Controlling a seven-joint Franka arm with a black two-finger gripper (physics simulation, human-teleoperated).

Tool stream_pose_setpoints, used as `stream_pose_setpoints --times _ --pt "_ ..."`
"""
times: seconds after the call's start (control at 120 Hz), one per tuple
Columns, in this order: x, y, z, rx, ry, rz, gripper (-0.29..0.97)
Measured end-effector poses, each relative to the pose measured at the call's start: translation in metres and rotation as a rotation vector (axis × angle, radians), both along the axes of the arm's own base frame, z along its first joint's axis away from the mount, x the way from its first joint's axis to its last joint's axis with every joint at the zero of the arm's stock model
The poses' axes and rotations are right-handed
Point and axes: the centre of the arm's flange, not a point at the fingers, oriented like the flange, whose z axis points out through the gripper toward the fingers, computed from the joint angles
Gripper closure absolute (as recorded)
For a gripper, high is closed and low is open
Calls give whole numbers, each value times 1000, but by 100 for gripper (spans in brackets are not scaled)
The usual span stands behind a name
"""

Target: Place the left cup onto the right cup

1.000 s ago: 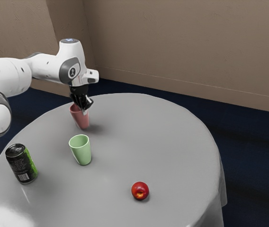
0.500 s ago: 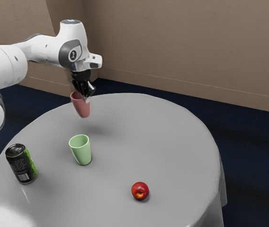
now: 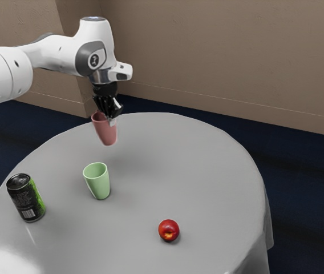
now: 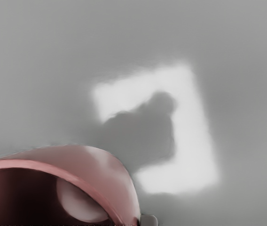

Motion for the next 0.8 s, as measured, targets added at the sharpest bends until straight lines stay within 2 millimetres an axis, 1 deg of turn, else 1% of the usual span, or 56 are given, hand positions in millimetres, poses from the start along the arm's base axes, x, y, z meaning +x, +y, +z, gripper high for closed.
stream_pose_setpoints --times 0.125,0.25,0.525,0.8 --pt "-11 -9 4 -6 8 4 78" --pt "-22 -14 4 -15 15 12 79" --pt "-40 -9 6 -12 17 48 79" --pt "-52 -11 4 -10 21 73 79"
